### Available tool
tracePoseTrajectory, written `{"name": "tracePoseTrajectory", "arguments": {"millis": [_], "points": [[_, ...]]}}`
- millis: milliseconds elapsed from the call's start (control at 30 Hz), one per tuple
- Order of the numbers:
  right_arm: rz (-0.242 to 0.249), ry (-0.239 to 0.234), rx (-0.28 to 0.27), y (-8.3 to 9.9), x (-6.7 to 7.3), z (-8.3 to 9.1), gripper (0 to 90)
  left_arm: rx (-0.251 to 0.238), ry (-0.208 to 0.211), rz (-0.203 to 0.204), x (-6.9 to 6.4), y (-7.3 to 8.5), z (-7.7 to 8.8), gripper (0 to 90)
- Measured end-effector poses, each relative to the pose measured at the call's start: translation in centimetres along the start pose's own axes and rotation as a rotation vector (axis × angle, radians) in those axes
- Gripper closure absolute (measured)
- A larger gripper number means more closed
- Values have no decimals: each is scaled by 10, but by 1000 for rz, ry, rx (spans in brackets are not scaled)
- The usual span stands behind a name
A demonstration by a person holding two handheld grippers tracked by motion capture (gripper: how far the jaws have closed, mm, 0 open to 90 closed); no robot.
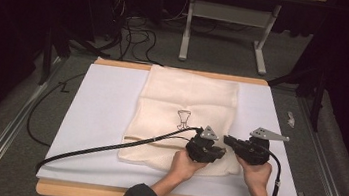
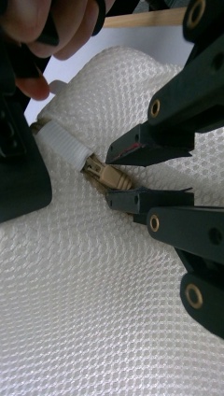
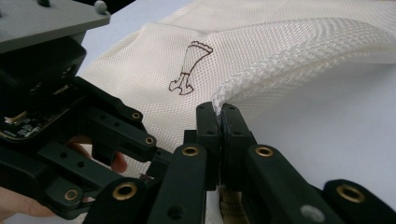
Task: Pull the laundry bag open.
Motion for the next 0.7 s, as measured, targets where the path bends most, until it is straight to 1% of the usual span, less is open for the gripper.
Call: {"name": "tracePoseTrajectory", "arguments": {"millis": [67, 100, 167, 233, 267, 367, 433, 500, 567, 600, 633, 700], "points": [[-1, 1, -3, 0, -2, 1, 895, -2, 4, -6, -1, 0, 1, 759], [-4, 4, -4, 0, -2, 1, 895, -4, 18, -2, -2, -2, 3, 758], [-9, 7, -3, 0, -3, 1, 895, -3, 29, -10, -3, -2, 4, 756], [-4, 6, -2, 0, -3, 1, 894, -2, 29, -11, -4, -2, 4, 756], [-4, 4, -4, 0, -2, 1, 894, -1, 34, -19, -4, -1, 4, 760], [-7, 3, -5, 0, -3, 1, 894, -4, 37, -23, -5, -1, 4, 793], [-6, 3, -6, 0, -2, 1, 895, -5, 35, -18, -5, -1, 3, 802], [-5, 3, -7, 0, -2, 1, 894, -1, 37, 5, -3, 0, 1, 807], [0, 4, -6, 0, -3, 1, 894, -7, 35, 14, -3, -1, 0, 812], [-2, 6, -9, 0, -3, 1, 894, -12, 34, 8, -4, -2, 1, 815], [-5, 2, -10, 0, -4, 2, 894, -16, 35, 9, -5, -3, 2, 857], [-9, 1, -5, 0, -4, 2, 894, -15, 37, 12, -5, -3, 2, 861]]}}
Point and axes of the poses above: each handheld gripper's, and its own axes: z roughly backward along the jaws, y roughly out of its underside, x roughly to its left, the point moved 8 cm from there along -z, roughly forward along the jaws, and after that the axes turned 6 degrees about -x, right-handed, at the moved point
